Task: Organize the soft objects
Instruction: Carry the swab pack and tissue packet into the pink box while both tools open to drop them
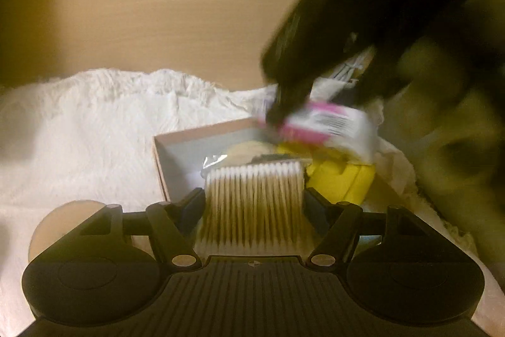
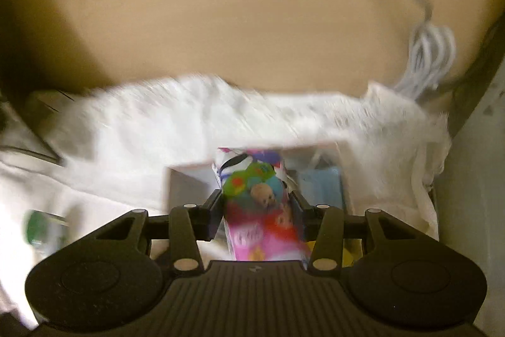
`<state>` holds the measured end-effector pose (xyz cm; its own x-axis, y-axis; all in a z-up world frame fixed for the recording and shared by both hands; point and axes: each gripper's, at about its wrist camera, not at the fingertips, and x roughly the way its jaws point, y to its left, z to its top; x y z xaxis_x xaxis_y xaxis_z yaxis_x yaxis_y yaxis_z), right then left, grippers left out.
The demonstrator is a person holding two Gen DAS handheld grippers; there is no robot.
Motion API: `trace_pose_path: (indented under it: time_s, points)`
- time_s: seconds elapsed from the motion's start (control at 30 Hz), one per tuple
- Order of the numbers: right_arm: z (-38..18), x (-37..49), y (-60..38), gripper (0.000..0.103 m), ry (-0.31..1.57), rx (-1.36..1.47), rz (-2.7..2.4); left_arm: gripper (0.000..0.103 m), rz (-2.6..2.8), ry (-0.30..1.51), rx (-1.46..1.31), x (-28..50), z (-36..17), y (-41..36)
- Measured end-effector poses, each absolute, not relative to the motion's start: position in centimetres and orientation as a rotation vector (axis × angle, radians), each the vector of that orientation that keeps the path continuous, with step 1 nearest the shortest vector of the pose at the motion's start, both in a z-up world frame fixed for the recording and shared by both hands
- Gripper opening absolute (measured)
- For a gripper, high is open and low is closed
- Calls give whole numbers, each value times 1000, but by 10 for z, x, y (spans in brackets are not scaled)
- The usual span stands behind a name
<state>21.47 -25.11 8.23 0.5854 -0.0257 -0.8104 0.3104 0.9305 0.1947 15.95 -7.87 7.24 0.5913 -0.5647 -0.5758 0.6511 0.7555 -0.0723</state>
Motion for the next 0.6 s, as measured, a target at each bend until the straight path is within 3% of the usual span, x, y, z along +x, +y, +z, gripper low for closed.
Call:
trace_pose_path:
  time_s: [0.23, 0.37, 0.6]
  points:
    - [68, 229, -267, 49, 960, 363, -155, 74, -783, 566, 145, 157, 87, -71]
    - [114, 209, -259, 70, 823, 401, -105, 74, -809, 536, 62, 161, 97, -61]
    - [155, 178, -243, 70, 697, 377, -144, 71, -829, 592, 104, 157, 106, -68]
